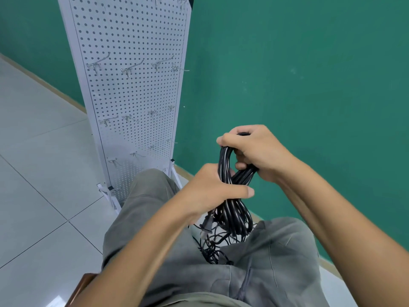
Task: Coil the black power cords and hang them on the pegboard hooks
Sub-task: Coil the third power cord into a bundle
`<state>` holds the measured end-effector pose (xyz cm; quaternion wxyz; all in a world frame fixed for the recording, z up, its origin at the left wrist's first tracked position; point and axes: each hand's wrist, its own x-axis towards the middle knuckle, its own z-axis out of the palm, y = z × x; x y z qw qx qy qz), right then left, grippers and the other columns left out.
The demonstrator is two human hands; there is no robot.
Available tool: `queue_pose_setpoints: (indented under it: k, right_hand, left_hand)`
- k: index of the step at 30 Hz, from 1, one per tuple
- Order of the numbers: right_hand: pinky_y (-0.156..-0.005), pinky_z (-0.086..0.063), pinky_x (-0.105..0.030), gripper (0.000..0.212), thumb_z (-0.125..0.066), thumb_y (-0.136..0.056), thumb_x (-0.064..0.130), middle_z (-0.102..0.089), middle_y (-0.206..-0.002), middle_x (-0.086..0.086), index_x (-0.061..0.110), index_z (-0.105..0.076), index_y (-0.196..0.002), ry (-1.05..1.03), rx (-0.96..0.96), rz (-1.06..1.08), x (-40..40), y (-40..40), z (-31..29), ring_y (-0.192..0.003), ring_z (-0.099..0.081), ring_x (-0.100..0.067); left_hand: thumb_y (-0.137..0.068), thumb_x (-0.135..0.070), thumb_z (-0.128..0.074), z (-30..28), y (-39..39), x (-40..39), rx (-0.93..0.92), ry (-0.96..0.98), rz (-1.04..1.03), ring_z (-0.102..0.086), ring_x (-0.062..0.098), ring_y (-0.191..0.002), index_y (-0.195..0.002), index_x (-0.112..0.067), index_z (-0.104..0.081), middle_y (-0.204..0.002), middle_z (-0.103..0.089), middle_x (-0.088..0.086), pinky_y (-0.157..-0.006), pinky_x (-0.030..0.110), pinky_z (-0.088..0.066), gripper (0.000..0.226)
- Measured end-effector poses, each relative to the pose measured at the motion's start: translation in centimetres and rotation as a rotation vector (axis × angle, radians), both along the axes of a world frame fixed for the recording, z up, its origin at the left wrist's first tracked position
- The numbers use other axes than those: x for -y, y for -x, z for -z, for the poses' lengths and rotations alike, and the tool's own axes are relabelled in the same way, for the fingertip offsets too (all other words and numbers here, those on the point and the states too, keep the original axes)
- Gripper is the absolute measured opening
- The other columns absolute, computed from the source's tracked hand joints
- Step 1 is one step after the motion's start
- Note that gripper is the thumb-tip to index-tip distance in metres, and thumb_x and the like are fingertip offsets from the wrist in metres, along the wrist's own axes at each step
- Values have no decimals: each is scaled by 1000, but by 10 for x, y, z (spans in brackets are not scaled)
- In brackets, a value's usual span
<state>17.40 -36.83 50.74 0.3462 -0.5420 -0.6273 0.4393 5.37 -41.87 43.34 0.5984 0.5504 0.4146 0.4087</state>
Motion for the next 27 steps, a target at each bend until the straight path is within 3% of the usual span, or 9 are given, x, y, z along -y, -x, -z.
queue_pose_setpoints:
  k: [3,6,8,10,14,18,20,23,27]
  right_hand:
    - [-47,-23,-28,25,-75,-87,19,-28,-53,3,-4,-66,-83,35,-3,-47,2,2,-3,-44,-22,-15]
    - [-46,-20,-27,31,-73,-90,20,-23,-52,4,-11,-69,-91,75,-33,-97,6,5,-7,-44,-19,-14]
    - [-43,-20,-25,23,-71,-91,17,-19,-57,2,-6,-71,-90,83,-63,-142,9,7,-12,-47,-16,-14]
    - [-42,-19,-24,17,-70,-92,15,-17,-59,1,0,-70,-85,84,-84,-175,9,8,-18,-47,-15,-12]
    - [-40,-19,-21,20,-66,-94,15,-17,-55,5,5,-68,-78,115,-136,-202,9,5,-25,-43,-14,-9]
    - [-41,-21,-20,20,-67,-95,21,-17,-56,5,5,-70,-82,125,-144,-206,7,2,-23,-46,-12,-10]
    - [-43,-26,-19,25,-69,-94,28,-21,-57,6,3,-70,-92,144,-181,-210,5,1,-20,-47,-17,-10]
    - [-54,-41,-22,52,-62,-91,49,-36,-61,4,2,-66,-112,191,-318,-236,3,-1,-12,-51,-32,-10]
    - [-81,-52,-34,67,-32,-96,69,-66,-96,-8,10,-63,-107,190,-425,-239,6,-5,17,-84,-62,-20]
  left_hand:
    - [-82,-8,-81,-3,11,-2,57,64,122,-63,19,-65,-102,2,-71,-70,-69,0,-69,28,-53,24]
    - [-86,-1,-75,0,17,-2,133,72,209,-64,16,-64,-101,-8,-73,-77,-72,-2,-62,24,-53,17]
    - [-79,-5,-75,2,17,-2,218,76,214,-63,20,-68,-97,-14,-73,-90,-69,6,-66,29,-55,21]
    - [-75,-7,-73,5,14,-1,295,74,225,-64,23,-74,-95,-11,-71,-89,-67,11,-72,30,-56,20]
    - [-85,-2,-61,5,10,3,466,87,297,-74,34,-94,-102,0,-63,-96,-76,20,-95,37,-58,17]
    - [-89,-12,-64,1,9,5,429,76,304,-64,22,-63,-100,-2,-56,-71,-64,5,-74,33,-58,17]
    - [-91,-16,-64,2,8,4,433,79,281,-54,15,-56,-106,-5,-51,-65,-53,0,-69,31,-56,22]
    - [-92,-19,-63,2,8,3,484,103,237,-48,14,-55,-102,-7,-51,-65,-47,-2,-68,30,-56,20]
    - [-99,-17,-61,7,12,-4,573,116,90,-45,14,-56,-90,-14,-55,-65,-46,-5,-68,29,-55,11]
